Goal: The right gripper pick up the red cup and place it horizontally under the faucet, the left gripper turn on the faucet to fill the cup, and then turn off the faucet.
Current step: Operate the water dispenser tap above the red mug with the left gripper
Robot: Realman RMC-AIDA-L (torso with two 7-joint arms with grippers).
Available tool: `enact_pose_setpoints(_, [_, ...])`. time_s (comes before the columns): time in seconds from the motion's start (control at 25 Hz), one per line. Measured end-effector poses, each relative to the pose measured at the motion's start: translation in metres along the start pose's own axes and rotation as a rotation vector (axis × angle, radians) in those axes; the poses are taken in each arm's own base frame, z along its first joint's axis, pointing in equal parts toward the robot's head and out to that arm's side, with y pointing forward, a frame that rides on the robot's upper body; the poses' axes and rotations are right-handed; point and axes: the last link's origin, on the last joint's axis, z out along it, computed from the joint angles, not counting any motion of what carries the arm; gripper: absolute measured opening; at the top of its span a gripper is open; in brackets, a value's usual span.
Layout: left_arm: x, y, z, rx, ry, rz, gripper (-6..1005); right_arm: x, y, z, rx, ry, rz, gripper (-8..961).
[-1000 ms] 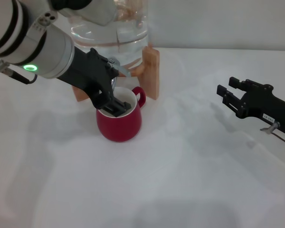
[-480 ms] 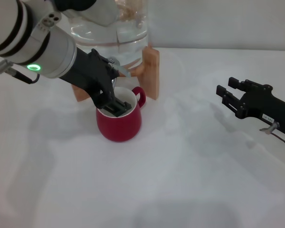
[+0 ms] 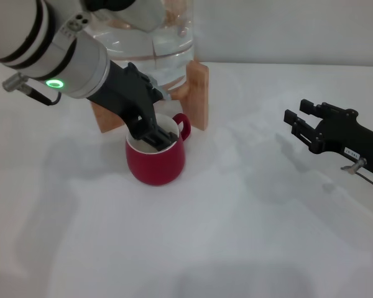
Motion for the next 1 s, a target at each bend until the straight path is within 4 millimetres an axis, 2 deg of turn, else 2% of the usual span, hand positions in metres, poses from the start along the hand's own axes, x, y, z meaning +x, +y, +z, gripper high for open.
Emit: enact_pose_setpoints(1.0, [0.0051, -0.0004, 0.0077, 0.0, 0.0, 0.017, 811, 0.0, -0.0008, -0.0005, 0.001, 0.001, -0.001, 394])
